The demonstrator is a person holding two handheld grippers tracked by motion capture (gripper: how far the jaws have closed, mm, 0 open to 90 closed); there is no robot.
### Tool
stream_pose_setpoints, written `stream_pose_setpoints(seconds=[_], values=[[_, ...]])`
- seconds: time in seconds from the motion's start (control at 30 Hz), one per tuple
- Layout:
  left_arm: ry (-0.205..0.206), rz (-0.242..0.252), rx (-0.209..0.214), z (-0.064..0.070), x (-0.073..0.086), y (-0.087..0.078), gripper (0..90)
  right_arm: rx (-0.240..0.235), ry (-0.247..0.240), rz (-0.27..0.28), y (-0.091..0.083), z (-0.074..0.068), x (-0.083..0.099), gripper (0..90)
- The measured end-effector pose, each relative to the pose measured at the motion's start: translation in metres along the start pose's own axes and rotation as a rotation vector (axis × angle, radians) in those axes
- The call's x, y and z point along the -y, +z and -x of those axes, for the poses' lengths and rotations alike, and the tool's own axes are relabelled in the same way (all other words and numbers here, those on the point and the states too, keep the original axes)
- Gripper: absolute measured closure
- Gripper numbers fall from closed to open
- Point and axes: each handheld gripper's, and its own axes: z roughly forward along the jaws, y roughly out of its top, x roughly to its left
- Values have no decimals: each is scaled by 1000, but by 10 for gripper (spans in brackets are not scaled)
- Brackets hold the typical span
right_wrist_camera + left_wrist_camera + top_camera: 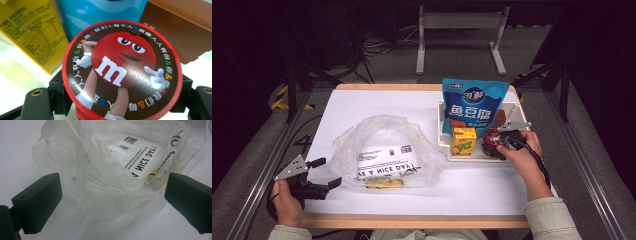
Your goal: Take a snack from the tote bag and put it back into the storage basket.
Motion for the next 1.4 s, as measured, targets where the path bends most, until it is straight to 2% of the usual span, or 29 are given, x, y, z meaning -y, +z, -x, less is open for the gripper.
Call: stream_pose_setpoints(seconds=[0.17,0.5,0.63,0.8,1.0,1.17,1.33,1.4], values=[[-1,0,0,0,0,0,19,-2,13,23,2,1,1,261],[-3,5,1,0,0,0,19,-6,23,17,3,2,1,258],[-3,4,0,0,0,0,19,-16,28,21,1,3,0,185],[-3,4,0,0,0,-1,19,-19,21,32,-4,1,-4,157],[-2,6,-1,1,0,-2,19,-1,22,68,-20,1,-11,154],[-7,14,-1,2,-1,-4,17,5,1,127,-41,-4,-19,154],[-5,19,3,4,-3,-5,17,-26,-14,198,-61,-12,-21,154],[-5,21,2,5,-3,-6,17,-34,-11,208,-64,-13,-21,154]])
